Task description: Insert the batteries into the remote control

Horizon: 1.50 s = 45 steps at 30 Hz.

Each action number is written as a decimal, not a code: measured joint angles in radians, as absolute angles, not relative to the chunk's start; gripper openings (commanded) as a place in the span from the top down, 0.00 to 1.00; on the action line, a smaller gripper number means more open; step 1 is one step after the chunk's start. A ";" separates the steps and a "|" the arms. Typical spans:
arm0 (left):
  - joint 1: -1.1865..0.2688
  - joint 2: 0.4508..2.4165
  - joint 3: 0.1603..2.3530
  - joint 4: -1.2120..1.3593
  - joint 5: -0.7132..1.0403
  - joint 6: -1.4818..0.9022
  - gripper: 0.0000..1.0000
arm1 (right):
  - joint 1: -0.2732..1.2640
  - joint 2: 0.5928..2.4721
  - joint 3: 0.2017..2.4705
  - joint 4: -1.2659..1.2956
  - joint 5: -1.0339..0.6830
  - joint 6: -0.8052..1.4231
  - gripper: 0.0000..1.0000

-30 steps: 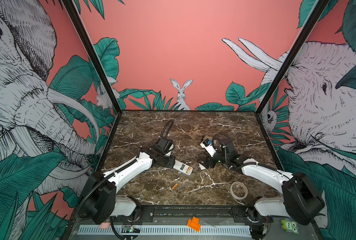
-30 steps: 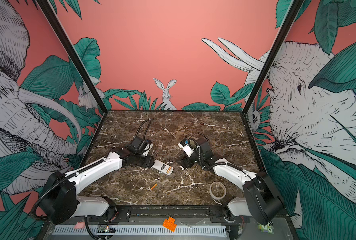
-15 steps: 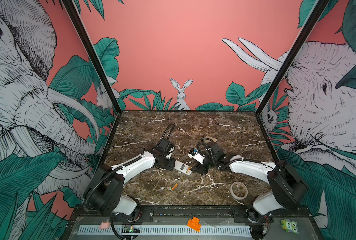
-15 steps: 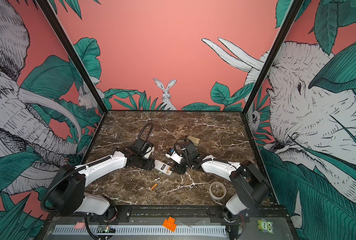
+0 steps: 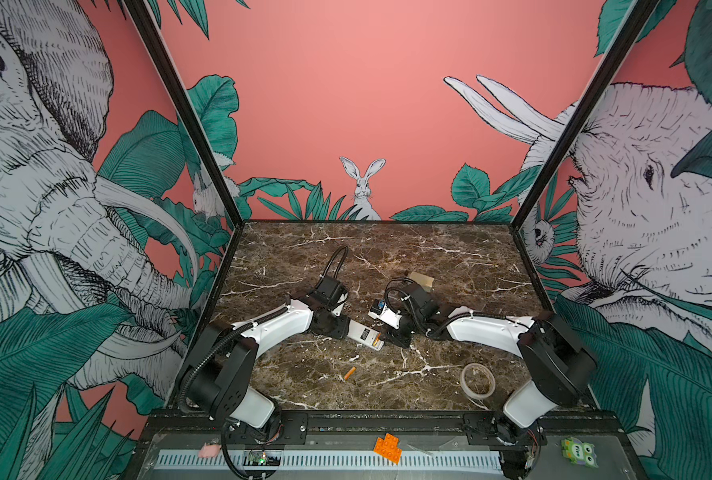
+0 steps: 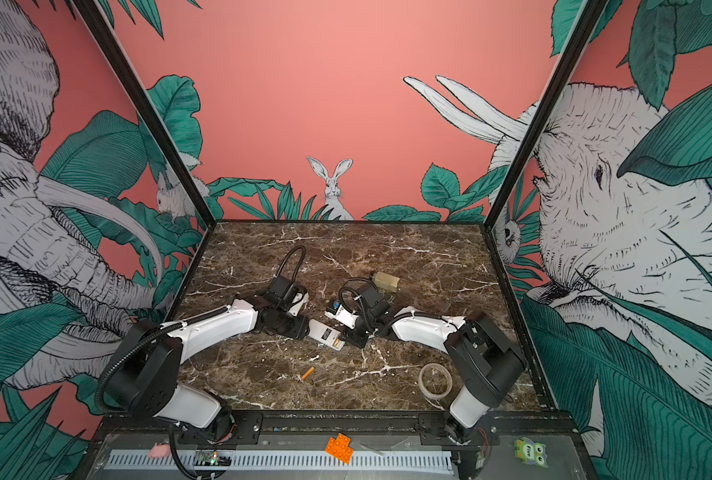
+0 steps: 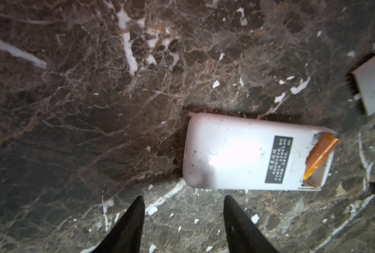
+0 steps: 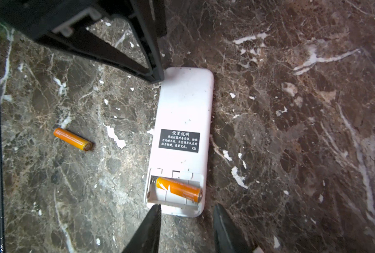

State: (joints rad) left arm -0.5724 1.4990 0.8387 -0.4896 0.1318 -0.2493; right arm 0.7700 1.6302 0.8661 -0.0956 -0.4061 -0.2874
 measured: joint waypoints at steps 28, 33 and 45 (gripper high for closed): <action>-0.547 1.591 0.880 -0.427 0.232 -0.221 0.45 | 0.800 1.699 0.915 -0.148 -0.347 -0.334 0.76; -0.547 1.596 0.874 -0.403 0.252 -0.228 0.48 | 0.806 1.712 0.922 -0.154 -0.344 -0.346 0.79; -0.546 1.593 0.826 -0.341 0.281 -0.253 0.54 | 0.825 1.732 0.957 -0.191 -0.311 -0.364 0.83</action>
